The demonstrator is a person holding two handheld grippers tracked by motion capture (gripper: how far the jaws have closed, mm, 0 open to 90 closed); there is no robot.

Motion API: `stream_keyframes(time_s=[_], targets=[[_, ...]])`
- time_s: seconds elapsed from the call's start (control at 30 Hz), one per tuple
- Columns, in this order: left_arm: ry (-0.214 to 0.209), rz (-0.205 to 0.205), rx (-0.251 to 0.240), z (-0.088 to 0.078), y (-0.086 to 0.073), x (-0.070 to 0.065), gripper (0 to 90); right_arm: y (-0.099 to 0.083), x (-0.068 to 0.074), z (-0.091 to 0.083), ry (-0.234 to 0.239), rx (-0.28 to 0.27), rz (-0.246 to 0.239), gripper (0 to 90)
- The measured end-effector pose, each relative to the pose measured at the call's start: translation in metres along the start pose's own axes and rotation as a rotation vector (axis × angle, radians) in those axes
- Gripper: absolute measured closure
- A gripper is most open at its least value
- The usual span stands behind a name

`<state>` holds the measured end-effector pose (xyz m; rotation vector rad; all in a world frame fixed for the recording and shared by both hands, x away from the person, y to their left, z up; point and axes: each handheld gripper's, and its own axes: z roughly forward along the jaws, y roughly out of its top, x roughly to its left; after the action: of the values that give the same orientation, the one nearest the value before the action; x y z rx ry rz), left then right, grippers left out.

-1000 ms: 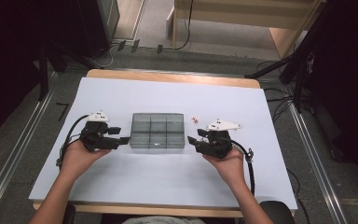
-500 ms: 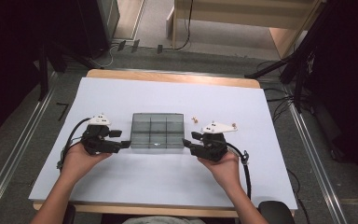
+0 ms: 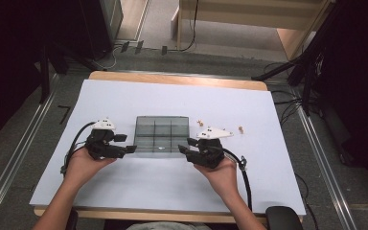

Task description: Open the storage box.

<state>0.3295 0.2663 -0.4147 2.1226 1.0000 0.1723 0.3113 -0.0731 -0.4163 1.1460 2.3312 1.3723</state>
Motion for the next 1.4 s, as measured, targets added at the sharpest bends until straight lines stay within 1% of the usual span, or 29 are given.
stream_keyframes(time_s=[0.03, 0.1, 0.27, 0.43, 0.53, 0.57, 0.7, 0.73, 0.83, 0.87, 0.93, 0.97, 1.03, 1.07, 1.2, 1.4], targets=[[-0.009, -0.004, -0.011, 0.000, -0.001, 0.000, 36.7, 0.000, 0.004, 0.002, -0.003, 0.003, -0.012, 57.8], [-0.009, -0.003, -0.014, 0.001, -0.001, 0.000, 36.9, 0.000, 0.006, 0.004, 0.000, 0.003, -0.011, 57.8], [0.000, 0.012, -0.002, 0.004, -0.002, -0.002, 37.2, -0.003, 0.013, 0.008, -0.004, 0.010, -0.018, 59.4], [0.002, 0.013, -0.006, 0.005, -0.003, -0.002, 37.2, -0.007, 0.019, 0.012, -0.002, -0.002, 0.003, 63.1], [-0.002, 0.015, -0.011, 0.007, -0.004, -0.002, 37.5, -0.009, 0.025, 0.015, -0.007, -0.002, 0.002, 65.4], [-0.001, 0.018, -0.010, 0.007, -0.004, -0.002, 37.6, -0.011, 0.027, 0.017, 0.007, 0.004, 0.003, 66.0], [-0.002, 0.015, -0.011, 0.008, -0.005, -0.002, 38.0, -0.014, 0.031, 0.022, 0.020, 0.007, 0.013, 68.2], [-0.002, 0.016, -0.012, 0.009, -0.005, -0.002, 38.1, -0.015, 0.032, 0.023, 0.023, 0.007, 0.022, 69.1], [0.002, 0.017, -0.013, 0.009, -0.006, -0.002, 38.4, -0.017, 0.036, 0.028, 0.008, 0.002, 0.008, 71.2], [0.000, 0.015, -0.013, 0.009, -0.006, -0.002, 38.4, -0.017, 0.036, 0.028, 0.008, 0.002, 0.008, 71.2], [-0.005, 0.011, -0.018, 0.010, -0.006, -0.001, 38.5, -0.019, 0.037, 0.030, -0.007, -0.001, -0.002, 72.3], [-0.004, 0.013, -0.016, 0.011, -0.006, -0.001, 38.5, -0.020, 0.037, 0.033, -0.005, -0.006, 0.008, 73.2], [-0.005, 0.017, -0.012, 0.011, -0.006, -0.001, 38.5, -0.021, 0.037, 0.034, -0.004, -0.008, 0.011, 73.7], [-0.004, 0.017, -0.015, 0.012, -0.007, -0.002, 38.5, -0.023, 0.039, 0.038, -0.020, -0.006, -0.002, 75.6], [-0.004, 0.018, -0.019, 0.012, -0.007, -0.002, 38.5, -0.026, 0.042, 0.043, -0.023, -0.007, -0.006, 77.2], [-0.004, 0.021, -0.013, 0.013, -0.007, -0.002, 38.5, -0.029, 0.044, 0.051, -0.020, -0.006, 0.003, 77.6]])
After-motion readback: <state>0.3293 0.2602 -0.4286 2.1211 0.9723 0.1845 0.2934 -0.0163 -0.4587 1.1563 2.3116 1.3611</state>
